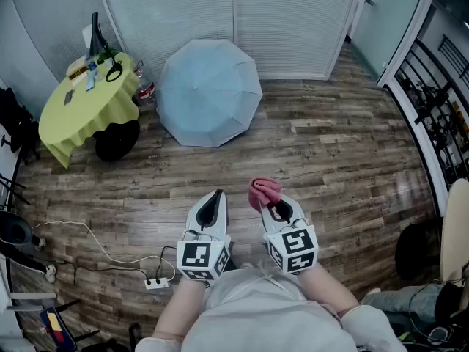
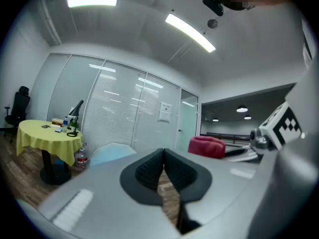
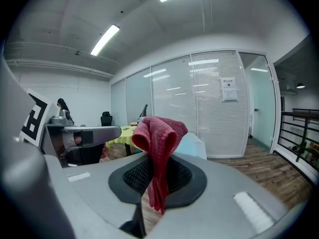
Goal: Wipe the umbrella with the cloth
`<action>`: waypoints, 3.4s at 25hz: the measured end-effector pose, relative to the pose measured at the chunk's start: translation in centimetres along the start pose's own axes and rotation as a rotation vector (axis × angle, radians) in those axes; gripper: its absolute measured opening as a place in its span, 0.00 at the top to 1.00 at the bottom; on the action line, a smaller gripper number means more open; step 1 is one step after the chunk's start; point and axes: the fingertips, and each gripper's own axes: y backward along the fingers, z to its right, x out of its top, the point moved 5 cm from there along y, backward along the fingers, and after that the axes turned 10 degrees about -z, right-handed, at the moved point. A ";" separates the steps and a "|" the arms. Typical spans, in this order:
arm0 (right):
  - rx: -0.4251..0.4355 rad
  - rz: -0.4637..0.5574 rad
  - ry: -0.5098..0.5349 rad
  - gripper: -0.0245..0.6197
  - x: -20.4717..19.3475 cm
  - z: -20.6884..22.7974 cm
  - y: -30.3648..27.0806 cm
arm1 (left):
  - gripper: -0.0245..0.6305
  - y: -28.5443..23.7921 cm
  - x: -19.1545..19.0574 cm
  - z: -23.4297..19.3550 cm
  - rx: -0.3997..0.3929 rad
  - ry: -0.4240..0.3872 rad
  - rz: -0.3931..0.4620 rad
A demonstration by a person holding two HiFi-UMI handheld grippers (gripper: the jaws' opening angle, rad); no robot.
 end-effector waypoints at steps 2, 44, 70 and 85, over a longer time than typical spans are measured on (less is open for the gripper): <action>0.003 -0.001 -0.002 0.88 0.1 -0.1 -0.5 | 0.95 -0.3 0.0 -0.6 -0.002 0.010 -0.003; -0.059 -0.099 -0.128 0.88 18.5 2.2 -39.5 | 0.95 -28.1 8.6 -35.4 -0.052 0.124 -0.101; 0.260 -0.224 0.044 0.88 33.7 29.0 -74.7 | 0.95 -66.2 14.6 -44.7 0.287 0.190 -0.208; 0.244 -0.510 0.115 0.88 29.8 31.6 -97.8 | 0.95 -83.1 7.2 -58.4 0.264 0.303 -0.373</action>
